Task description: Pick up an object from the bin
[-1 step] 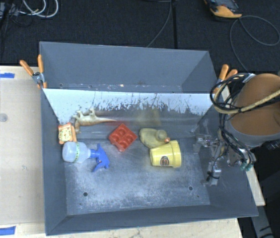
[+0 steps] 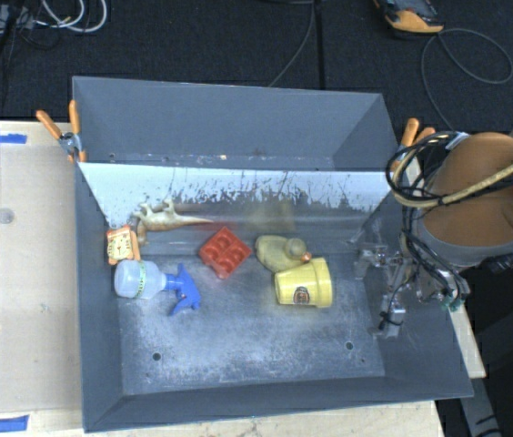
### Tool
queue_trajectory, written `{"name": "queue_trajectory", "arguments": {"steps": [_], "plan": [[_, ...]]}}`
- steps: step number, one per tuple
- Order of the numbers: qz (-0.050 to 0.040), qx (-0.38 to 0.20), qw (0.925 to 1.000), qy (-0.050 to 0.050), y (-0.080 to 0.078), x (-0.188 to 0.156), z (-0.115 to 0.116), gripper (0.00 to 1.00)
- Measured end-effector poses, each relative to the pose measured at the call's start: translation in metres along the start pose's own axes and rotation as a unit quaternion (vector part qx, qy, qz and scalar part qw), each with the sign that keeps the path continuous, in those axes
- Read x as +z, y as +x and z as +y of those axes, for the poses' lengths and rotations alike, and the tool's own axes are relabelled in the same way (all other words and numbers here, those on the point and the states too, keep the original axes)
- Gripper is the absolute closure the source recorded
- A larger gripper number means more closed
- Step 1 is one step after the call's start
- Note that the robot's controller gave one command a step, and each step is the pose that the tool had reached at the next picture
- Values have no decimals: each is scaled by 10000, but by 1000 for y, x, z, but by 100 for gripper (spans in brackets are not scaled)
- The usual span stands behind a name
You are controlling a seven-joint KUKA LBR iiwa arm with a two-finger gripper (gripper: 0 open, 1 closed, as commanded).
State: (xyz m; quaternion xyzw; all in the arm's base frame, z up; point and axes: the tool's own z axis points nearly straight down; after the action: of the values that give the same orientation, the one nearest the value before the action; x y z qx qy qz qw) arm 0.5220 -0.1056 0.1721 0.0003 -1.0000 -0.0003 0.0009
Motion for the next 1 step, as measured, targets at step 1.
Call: {"name": "queue_trajectory", "arguments": {"steps": [1], "plan": [[-8, 268, 9996, -2, -29, 52, 12, 0]]}}
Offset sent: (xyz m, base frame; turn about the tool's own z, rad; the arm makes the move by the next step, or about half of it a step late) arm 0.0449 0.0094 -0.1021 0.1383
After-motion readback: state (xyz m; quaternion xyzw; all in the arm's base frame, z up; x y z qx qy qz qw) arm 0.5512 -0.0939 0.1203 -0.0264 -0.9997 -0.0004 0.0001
